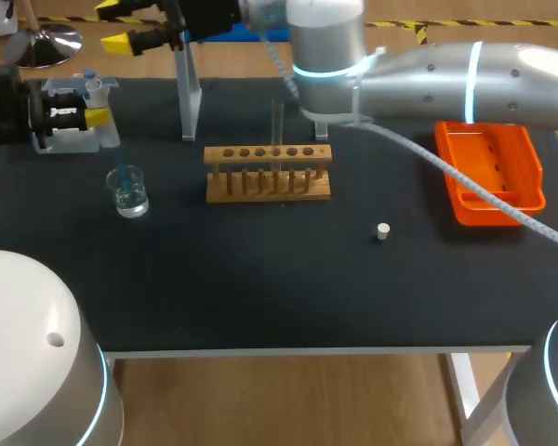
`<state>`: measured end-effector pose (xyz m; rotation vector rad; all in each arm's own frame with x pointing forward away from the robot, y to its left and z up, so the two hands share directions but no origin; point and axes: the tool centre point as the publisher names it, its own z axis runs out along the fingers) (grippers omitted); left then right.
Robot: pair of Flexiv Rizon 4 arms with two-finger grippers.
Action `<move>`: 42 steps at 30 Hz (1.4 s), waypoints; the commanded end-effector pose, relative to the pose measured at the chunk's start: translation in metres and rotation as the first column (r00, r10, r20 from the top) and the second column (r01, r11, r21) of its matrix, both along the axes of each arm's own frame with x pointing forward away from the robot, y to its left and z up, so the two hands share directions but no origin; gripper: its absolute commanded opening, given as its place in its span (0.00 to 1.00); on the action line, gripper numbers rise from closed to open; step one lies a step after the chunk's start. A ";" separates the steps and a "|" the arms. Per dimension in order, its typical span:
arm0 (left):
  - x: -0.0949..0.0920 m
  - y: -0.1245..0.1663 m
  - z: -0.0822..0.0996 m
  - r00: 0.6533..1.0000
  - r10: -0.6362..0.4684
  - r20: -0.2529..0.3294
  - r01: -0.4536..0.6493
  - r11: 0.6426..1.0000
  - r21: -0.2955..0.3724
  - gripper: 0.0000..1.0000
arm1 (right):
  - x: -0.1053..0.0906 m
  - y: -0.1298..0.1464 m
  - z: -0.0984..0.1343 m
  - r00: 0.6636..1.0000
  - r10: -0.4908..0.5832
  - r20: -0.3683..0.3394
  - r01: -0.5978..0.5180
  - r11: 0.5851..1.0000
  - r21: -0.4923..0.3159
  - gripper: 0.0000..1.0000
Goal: Invert the test tube, pick up the pipette, mount the tip to pipette, aspirate from beaker and dispense into the tube, eject the tip, return the pipette, and cap with the stopper.
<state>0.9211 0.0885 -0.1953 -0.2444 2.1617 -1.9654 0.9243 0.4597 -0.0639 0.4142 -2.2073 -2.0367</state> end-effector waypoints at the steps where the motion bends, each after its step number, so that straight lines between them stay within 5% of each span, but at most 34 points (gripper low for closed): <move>1: 0.000 0.000 0.001 1.000 0.000 -0.001 0.000 1.000 0.001 0.00 | -0.003 -0.072 0.010 0.999 -0.042 0.023 0.043 0.997 -0.071 1.00; 11: 0.000 0.000 0.001 1.000 0.000 -0.001 0.000 1.000 0.001 0.00 | 0.005 -0.171 -0.001 0.992 -0.119 0.034 0.122 0.981 -0.148 1.00; 22: 0.000 0.000 0.001 1.000 0.000 -0.001 0.000 1.000 0.001 0.00 | 0.020 -0.252 -0.043 0.974 -0.225 0.014 0.225 0.962 -0.155 1.00; 29: 0.000 0.000 0.001 1.000 0.000 -0.001 0.000 1.000 0.001 0.00 | 0.025 -0.277 -0.078 0.970 -0.241 0.008 0.240 0.959 -0.150 1.00; 42: 0.000 0.000 0.001 1.000 0.000 -0.001 0.000 1.000 0.001 0.00 | 0.038 -0.280 -0.136 0.976 -0.218 0.010 0.217 0.965 -0.151 1.00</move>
